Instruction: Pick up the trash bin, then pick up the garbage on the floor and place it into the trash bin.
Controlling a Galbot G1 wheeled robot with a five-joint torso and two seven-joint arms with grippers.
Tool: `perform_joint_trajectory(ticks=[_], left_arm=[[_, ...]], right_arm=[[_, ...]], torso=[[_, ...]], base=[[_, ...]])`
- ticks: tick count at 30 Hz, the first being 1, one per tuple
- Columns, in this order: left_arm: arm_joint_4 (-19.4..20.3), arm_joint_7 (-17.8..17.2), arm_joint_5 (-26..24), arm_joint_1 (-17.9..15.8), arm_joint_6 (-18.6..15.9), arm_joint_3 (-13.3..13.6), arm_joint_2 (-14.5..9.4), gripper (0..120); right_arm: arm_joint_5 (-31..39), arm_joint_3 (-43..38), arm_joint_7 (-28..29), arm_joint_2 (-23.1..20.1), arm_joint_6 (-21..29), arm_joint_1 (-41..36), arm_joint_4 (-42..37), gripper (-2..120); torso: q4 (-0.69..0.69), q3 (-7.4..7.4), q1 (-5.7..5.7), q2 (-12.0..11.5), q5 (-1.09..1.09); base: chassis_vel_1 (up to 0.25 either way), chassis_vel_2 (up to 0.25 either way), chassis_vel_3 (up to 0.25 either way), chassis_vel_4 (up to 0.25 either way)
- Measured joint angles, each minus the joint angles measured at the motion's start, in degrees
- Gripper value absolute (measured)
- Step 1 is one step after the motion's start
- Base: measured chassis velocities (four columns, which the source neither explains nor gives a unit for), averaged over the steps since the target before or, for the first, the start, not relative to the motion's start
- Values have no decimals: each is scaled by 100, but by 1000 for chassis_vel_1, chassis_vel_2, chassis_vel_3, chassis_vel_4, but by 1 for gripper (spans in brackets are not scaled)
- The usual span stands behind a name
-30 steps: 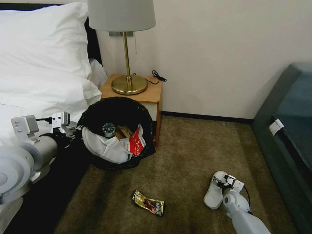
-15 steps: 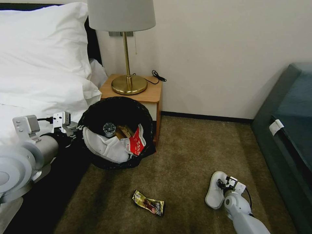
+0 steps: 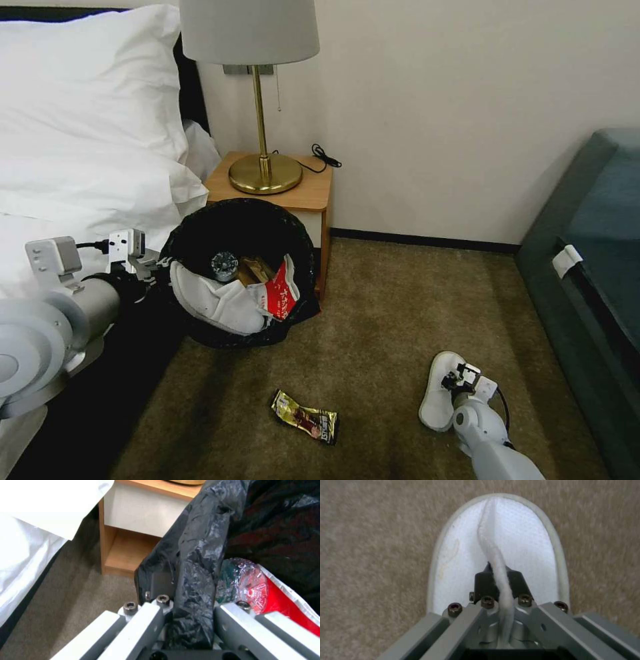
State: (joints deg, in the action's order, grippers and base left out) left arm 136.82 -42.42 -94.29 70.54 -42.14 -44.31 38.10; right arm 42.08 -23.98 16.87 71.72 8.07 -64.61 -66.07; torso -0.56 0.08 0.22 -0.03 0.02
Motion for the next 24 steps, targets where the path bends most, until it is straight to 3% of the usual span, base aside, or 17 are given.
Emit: perform_joint_trajectory(ticks=[8,9,13,15,17,19,24], left_arm=[[87,-61,-42,52,0,-39,-5,1],[108,-68,-45,59,0,-33,-5,1],[122,-70,-45,62,0,-23,-5,1],[130,-63,-5,57,0,12,-7,1],[130,-52,20,47,0,34,-7,1],[151,-28,40,61,0,83,9,1],[183,-33,11,88,0,108,15,1]], right_arm=[[-595,-505,-215,-190,173,-512,-1406,0],[-612,-638,-258,-330,290,-706,-2026,0],[-672,-743,-323,-496,314,-824,-2658,0],[-759,-891,-529,-725,254,-843,-3346,0],[-731,-919,-557,-811,254,-843,-3516,0],[-545,-982,-600,-1203,292,-745,-4168,0],[-210,-922,-568,-1505,427,-497,-4712,0]], torso=[[0,0,0,0,-2],[-1,-1,0,0,0],[-1,0,0,0,-3],[2,-1,0,0,-2],[1,0,0,0,-1],[0,-1,0,0,-3],[0,-1,0,0,-2]], base=[[0,0,0,0],[0,0,0,0],[0,0,0,0],[0,0,0,0],[0,0,0,0],[0,0,0,0],[0,0,0,0]])
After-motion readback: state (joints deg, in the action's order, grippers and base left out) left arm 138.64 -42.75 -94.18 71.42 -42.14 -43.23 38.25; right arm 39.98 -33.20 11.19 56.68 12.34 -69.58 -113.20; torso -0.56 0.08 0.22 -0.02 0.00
